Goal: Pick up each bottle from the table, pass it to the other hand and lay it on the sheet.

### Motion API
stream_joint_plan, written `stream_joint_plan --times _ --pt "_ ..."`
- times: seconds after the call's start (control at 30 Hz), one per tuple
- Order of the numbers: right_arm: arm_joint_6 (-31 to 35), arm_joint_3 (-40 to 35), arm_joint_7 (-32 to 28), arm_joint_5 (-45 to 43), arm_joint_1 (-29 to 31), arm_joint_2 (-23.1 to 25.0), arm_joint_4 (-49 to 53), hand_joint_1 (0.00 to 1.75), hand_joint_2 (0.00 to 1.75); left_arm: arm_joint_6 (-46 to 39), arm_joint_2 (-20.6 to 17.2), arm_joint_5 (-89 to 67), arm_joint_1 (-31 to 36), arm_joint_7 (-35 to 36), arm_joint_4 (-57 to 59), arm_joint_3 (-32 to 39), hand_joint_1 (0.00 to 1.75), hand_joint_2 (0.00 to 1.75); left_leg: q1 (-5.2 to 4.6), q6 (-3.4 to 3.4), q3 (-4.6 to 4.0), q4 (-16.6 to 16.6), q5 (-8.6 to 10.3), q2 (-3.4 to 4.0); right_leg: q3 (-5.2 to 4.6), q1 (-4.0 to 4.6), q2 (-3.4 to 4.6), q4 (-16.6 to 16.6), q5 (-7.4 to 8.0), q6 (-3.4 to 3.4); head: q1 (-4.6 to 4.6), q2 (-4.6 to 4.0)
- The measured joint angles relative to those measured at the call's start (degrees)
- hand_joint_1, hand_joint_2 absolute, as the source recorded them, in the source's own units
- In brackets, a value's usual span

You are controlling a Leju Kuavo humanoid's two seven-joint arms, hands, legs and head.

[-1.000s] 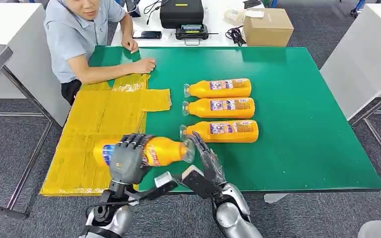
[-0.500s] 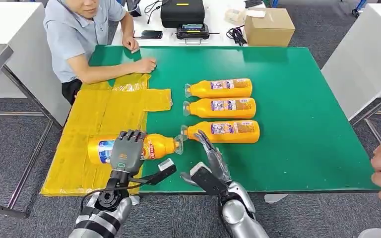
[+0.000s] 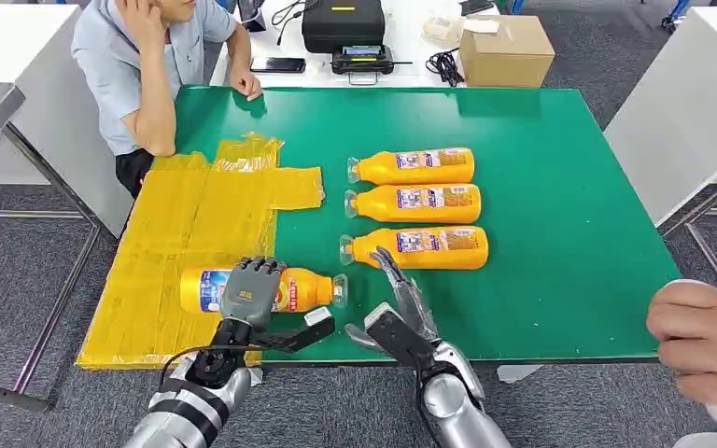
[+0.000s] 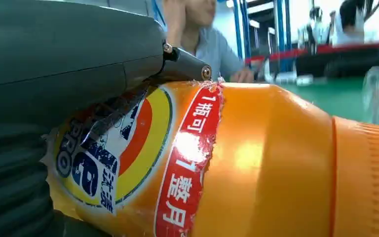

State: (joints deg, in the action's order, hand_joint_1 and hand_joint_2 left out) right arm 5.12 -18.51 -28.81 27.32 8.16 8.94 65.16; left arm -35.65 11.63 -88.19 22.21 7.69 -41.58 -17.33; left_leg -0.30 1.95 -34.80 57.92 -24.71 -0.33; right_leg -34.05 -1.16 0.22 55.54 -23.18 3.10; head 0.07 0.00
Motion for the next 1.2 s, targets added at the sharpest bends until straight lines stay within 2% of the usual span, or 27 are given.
stream_joint_plan --times 0.07,0.1,0.27,0.53,0.6,0.63,0.7,0.73,0.83,0.87,0.9,1.2 --pt "-0.31 0.22 -0.11 -0.29 0.57 0.11 -0.46 0.00 1.75 2.44 0.02 -0.07 1.76 1.10 2.01 0.00 1.59 1.75 0.00 0.00 0.02 0.00 0.00 -0.07 0.05 0.00 -0.05 0.00 0.00 0.00 0.04 0.00" --pt "-0.48 0.37 -0.17 -0.48 0.79 0.17 -0.66 0.00 1.75 3.81 0.02 -0.04 2.68 1.54 3.03 0.00 1.68 1.75 0.00 0.00 0.03 0.00 0.00 -0.12 0.08 0.00 -0.08 0.00 0.00 0.00 0.02 0.00" --pt "-1.12 1.38 -0.26 -1.03 1.25 0.55 -1.40 0.00 1.75 9.39 0.02 1.05 6.99 2.63 7.00 0.74 1.71 1.75 0.00 0.00 0.25 -0.01 0.00 -0.13 0.32 0.01 -0.12 0.00 -0.01 -0.01 0.02 0.00" --pt "-1.68 2.60 -0.52 -1.27 1.34 0.98 -2.30 0.00 1.75 10.52 -0.33 0.96 9.47 3.74 10.17 1.97 1.64 1.75 0.01 -0.07 0.36 -0.02 0.13 -0.13 0.41 0.01 -0.12 0.01 0.02 -0.02 0.02 0.00" --pt "-1.68 2.75 -0.52 -1.27 1.35 1.01 -2.43 0.00 1.75 10.52 -0.46 0.83 9.78 3.74 10.56 2.25 1.40 1.75 0.01 -0.07 0.38 -0.02 0.14 -0.14 0.42 0.01 -0.12 0.03 0.02 -0.02 0.02 0.00" --pt "-1.68 2.78 -0.52 -1.27 1.36 1.01 -2.47 0.00 1.75 10.52 -0.48 0.83 9.91 3.74 10.70 2.36 1.40 1.75 0.01 -0.07 0.38 -0.02 0.14 -0.14 0.44 0.01 -0.12 0.03 0.02 -0.02 0.02 0.00" --pt "-1.68 2.80 -0.52 -1.31 1.40 1.03 -2.58 0.00 1.75 10.52 -0.52 0.81 10.09 3.96 10.94 2.65 0.33 1.75 0.01 -0.07 0.39 -0.02 0.14 -0.14 0.44 0.01 -0.12 0.03 0.02 -0.02 0.02 0.00" --pt "-1.68 2.82 -0.52 -1.40 1.40 1.03 -2.60 0.00 1.75 10.54 -0.52 0.81 10.13 4.14 10.98 2.71 0.17 1.75 0.01 -0.07 0.39 -0.02 0.14 -0.14 0.44 0.01 -0.12 0.03 0.02 -0.02 0.02 0.00" --pt "-1.68 3.06 -0.55 -1.44 1.41 1.03 -2.67 0.00 1.75 11.37 -0.52 0.81 10.24 4.55 11.20 2.82 0.24 1.75 0.01 -0.07 0.39 -0.02 0.14 -0.15 0.44 0.01 -0.14 0.03 0.02 -0.02 0.02 0.00" --pt "-1.68 3.24 -0.52 -1.49 1.41 1.09 -2.73 0.00 1.75 12.09 -0.52 0.81 10.35 4.68 11.35 2.91 0.03 1.75 0.01 -0.07 0.40 -0.02 0.14 -0.16 0.46 0.00 -0.16 0.03 0.02 -0.02 0.04 0.00" --pt "-1.68 3.39 -0.55 -1.53 1.41 1.09 -2.82 0.00 1.75 12.64 -0.52 0.85 10.45 4.77 11.50 3.02 0.00 1.75 0.01 -0.07 0.41 -0.02 0.14 -0.17 0.48 0.00 -0.17 0.03 0.01 -0.02 0.02 0.00" --pt "-2.10 4.31 -0.57 -1.62 1.48 1.14 -3.50 0.00 1.75 17.96 -0.42 2.43 12.07 3.74 12.64 3.89 0.00 1.75 0.00 -0.07 0.65 -0.02 0.14 -0.17 0.72 0.01 -0.19 0.03 0.02 -0.02 0.02 0.00"
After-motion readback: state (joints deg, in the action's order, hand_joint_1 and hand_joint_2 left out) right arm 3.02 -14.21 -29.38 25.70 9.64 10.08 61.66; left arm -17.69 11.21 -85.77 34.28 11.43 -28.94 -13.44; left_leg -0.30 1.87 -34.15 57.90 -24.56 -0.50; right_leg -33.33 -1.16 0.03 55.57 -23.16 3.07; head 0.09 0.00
